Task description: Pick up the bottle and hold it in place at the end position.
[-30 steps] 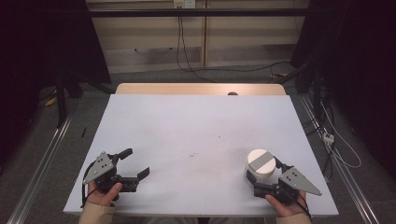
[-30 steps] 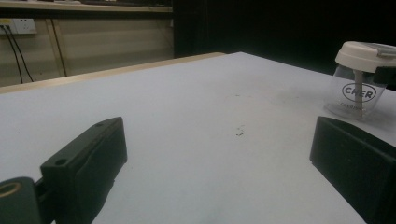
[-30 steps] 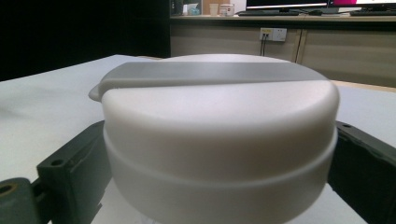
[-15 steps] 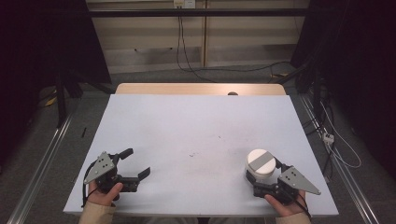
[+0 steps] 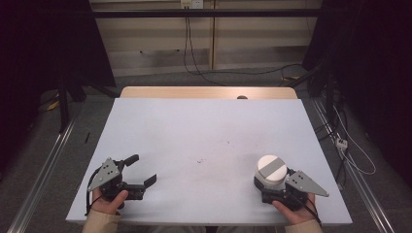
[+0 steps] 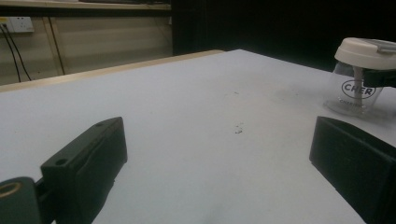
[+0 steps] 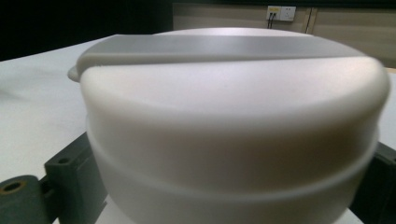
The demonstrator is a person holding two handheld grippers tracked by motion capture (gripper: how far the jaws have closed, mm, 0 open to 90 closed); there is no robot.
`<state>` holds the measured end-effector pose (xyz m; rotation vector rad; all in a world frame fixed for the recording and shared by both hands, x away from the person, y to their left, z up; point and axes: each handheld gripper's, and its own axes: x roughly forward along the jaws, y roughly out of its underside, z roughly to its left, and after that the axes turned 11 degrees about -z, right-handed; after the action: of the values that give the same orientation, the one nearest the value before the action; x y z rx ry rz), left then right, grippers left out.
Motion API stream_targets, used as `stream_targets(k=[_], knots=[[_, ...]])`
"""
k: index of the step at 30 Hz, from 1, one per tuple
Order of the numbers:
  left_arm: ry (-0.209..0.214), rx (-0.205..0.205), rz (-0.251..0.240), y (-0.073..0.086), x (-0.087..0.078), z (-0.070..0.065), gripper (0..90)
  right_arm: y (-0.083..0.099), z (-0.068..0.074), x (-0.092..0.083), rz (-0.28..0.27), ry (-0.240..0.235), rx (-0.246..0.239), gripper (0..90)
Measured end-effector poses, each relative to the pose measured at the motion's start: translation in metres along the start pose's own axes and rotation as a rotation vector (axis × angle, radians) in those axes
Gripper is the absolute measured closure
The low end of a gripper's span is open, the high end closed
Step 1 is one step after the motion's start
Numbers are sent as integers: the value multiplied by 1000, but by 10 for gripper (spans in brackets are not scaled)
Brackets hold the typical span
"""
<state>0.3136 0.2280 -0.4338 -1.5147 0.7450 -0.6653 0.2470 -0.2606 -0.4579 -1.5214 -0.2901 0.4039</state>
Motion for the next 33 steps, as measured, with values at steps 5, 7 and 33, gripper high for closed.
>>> stream_targets(k=[5, 7, 33], knots=[[-3, 4, 5, 0, 0, 1, 37, 0, 0, 1, 7, 2, 7, 78], [-1, 5, 5, 0, 0, 1, 38, 0, 1, 2, 18, -8, -2, 119], [4, -3, 6, 1, 4, 0, 39, -10, -4, 4, -3, -3, 5, 185]])
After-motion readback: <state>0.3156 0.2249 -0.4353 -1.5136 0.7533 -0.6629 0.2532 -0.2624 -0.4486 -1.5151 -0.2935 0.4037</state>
